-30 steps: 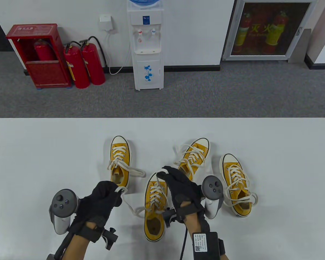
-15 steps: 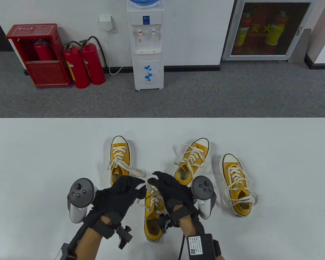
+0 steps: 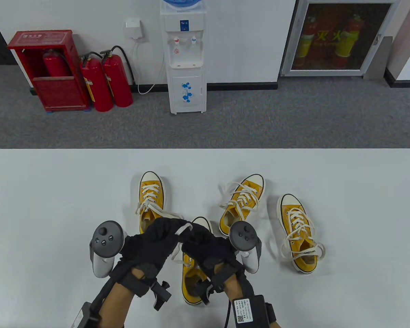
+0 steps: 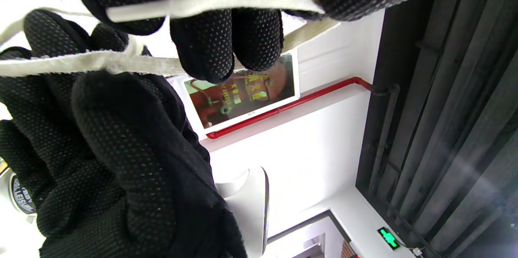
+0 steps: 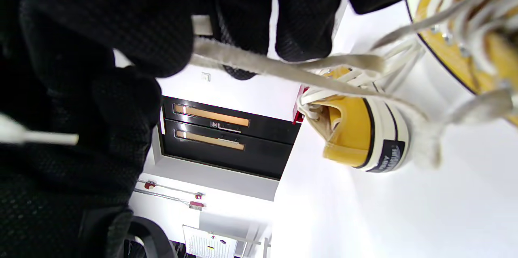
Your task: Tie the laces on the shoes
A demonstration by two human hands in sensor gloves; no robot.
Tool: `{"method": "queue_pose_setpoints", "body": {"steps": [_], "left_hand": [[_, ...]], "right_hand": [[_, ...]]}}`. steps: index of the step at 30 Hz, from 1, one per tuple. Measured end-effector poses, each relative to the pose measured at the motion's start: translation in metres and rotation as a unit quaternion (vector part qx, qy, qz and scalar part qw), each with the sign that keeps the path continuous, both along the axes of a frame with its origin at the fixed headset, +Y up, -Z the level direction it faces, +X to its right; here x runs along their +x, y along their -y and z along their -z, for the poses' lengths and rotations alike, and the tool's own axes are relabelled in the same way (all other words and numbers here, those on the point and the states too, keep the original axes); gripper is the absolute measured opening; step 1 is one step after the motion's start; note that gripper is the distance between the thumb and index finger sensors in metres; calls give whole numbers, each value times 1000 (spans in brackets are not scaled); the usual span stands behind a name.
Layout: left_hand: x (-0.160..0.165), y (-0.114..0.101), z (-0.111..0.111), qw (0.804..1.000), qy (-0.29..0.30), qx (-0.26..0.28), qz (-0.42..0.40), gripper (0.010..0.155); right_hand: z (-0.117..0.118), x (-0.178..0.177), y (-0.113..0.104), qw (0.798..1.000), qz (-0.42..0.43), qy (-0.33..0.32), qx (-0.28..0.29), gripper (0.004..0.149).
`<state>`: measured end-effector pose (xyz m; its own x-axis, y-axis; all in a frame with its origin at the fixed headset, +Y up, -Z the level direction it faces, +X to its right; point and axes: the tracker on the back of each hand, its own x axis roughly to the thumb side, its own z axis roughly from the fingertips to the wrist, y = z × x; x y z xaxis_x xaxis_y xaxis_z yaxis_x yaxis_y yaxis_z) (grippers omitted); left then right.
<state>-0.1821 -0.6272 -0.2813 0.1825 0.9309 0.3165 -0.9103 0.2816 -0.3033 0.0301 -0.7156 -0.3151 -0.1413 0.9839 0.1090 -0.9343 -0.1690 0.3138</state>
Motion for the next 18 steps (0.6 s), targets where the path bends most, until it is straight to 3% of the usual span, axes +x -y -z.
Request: {"method": "queue_pose_setpoints", "body": {"steps": [6,11,15,18], "left_hand": [[-1,0,0,1000,-18,2,11,41],[-9,4,3,998,-64,-2,10,41],[-25,18,11,991,-128,-21,15,41],[-34,33,19,988,-144,-51,7,42]], "right_hand": [[-5,-3,-4,999,-19,38,28,47],[-6,-5,-5,999,-16,29,21,44],[-6,-4,-6,999,-10,32,17,42],[-5,-2,-5,999,4,36,6,42]]}}
